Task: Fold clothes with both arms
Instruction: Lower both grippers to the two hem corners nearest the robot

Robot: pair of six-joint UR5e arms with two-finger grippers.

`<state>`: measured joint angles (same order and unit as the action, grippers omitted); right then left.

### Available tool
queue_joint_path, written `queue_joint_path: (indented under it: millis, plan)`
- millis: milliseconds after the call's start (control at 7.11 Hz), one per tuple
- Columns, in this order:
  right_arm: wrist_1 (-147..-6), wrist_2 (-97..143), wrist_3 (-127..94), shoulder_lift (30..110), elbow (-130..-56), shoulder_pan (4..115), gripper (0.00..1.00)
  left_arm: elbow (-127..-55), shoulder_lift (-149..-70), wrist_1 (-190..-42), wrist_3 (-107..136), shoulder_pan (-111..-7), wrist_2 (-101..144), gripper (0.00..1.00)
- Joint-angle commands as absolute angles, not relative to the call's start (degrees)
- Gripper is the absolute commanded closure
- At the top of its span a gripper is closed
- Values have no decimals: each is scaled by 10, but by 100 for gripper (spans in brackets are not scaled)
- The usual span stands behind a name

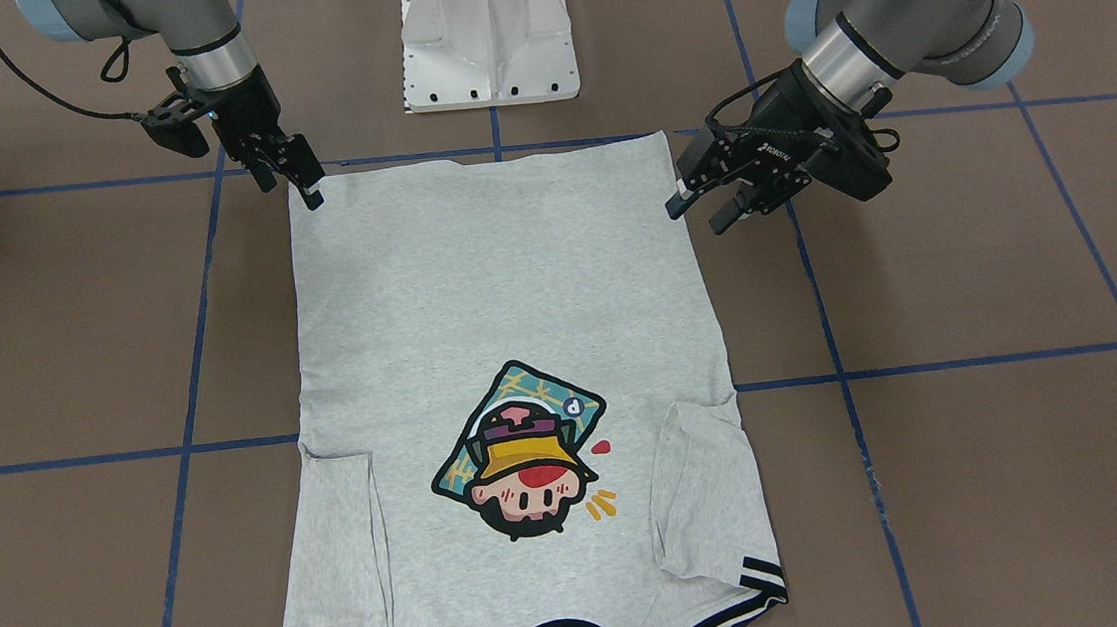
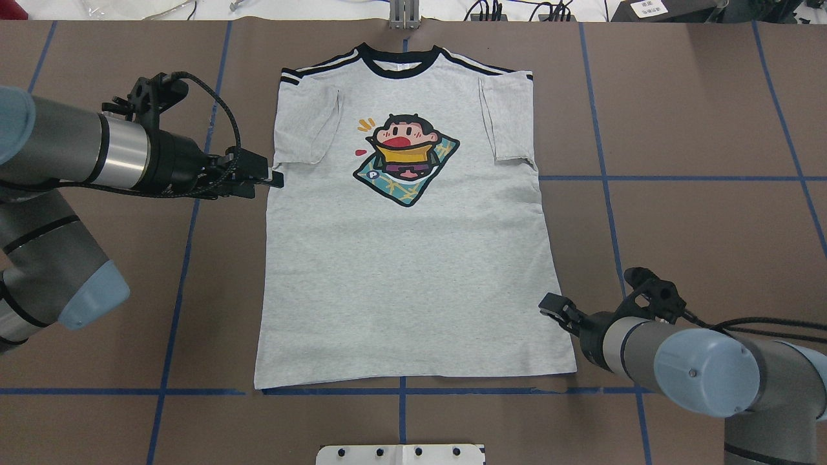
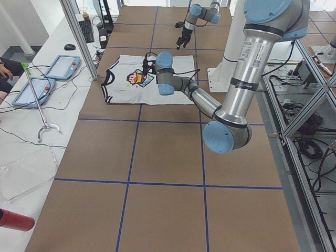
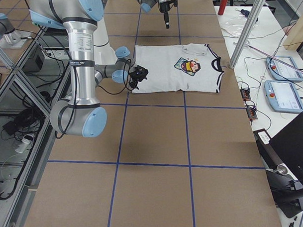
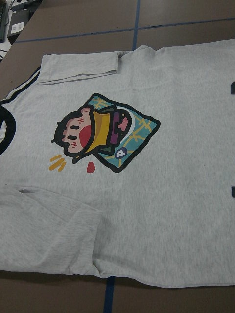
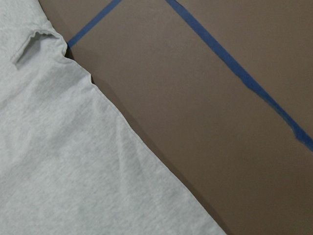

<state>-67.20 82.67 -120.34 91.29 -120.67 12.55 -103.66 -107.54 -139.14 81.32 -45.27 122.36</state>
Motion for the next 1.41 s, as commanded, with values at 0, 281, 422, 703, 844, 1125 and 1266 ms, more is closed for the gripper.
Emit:
queue_joint_path:
  millis: [0,281,422,703,844,1125,1266]
  plan:
    - [-672,804,-1224,934,-1204,73,0,-1039,-1074,-1391,813,-453,1223,30]
    - [-672,796,-1230,940,-1200,59,1,-1048,-1073,-1391,813,-454,1224,30]
    - [-672,794,-1230,940,-1189,59,1,-1054,-1072,-1391,813,-454,1225,30]
    - [-672,793,-1230,940,-1189,55,5,-1054,-1071,-1390,813,-454,1226,30]
    - [-672,793,-1230,938,-1188,55,16,-1054,-1071,-1390,813,-454,1226,30]
    - [-672,793,-1230,937,-1189,54,38,-1057,-1064,-1391,814,-454,1225,30]
    - [-672,791,-1230,936,-1190,55,42,-1062,-1058,-1391,813,-454,1224,30]
